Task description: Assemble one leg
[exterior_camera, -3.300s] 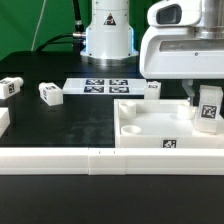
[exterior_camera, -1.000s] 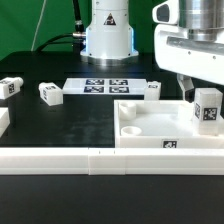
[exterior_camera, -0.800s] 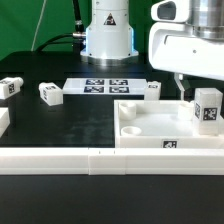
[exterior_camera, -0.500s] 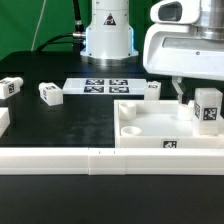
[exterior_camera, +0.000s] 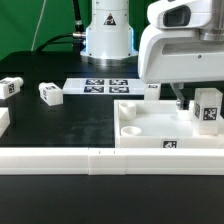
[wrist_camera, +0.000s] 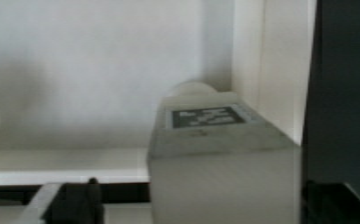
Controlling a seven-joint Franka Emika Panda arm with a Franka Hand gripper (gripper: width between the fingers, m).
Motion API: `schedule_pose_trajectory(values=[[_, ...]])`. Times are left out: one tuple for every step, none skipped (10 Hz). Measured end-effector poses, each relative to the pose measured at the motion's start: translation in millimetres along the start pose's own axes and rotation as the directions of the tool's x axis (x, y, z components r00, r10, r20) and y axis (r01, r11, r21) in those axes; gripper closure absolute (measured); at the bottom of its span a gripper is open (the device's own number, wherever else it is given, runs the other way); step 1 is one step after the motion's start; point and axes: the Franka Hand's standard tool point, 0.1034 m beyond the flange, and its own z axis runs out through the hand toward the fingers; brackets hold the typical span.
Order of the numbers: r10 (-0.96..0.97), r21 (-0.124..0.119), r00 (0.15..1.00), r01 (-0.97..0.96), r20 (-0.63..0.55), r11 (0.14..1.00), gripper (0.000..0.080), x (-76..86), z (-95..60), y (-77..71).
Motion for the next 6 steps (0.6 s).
schedule_pose_trajectory(values=[[0.000,0.000,1.000,0.000,0.000,1.000,0.0355,0.0,0.0,0.0],[0.000,0.000,1.000,0.000,0.000,1.000,0.0512,0.0,0.0,0.1],[0.000,0.000,1.000,0.000,0.000,1.000,0.0510,0.0,0.0,0.1],[0.022,0.006,1.000,-0.022,0.001,1.000,0.0510,0.1,0.1,1.1],[0.062,0.011,0.998,-0.062,0.002,0.998,0.0510,0.7,0.0,4.6],[0.175,0.018,0.984,-0.176,0.003,0.984,0.0510,0.5,0.4,5.0]])
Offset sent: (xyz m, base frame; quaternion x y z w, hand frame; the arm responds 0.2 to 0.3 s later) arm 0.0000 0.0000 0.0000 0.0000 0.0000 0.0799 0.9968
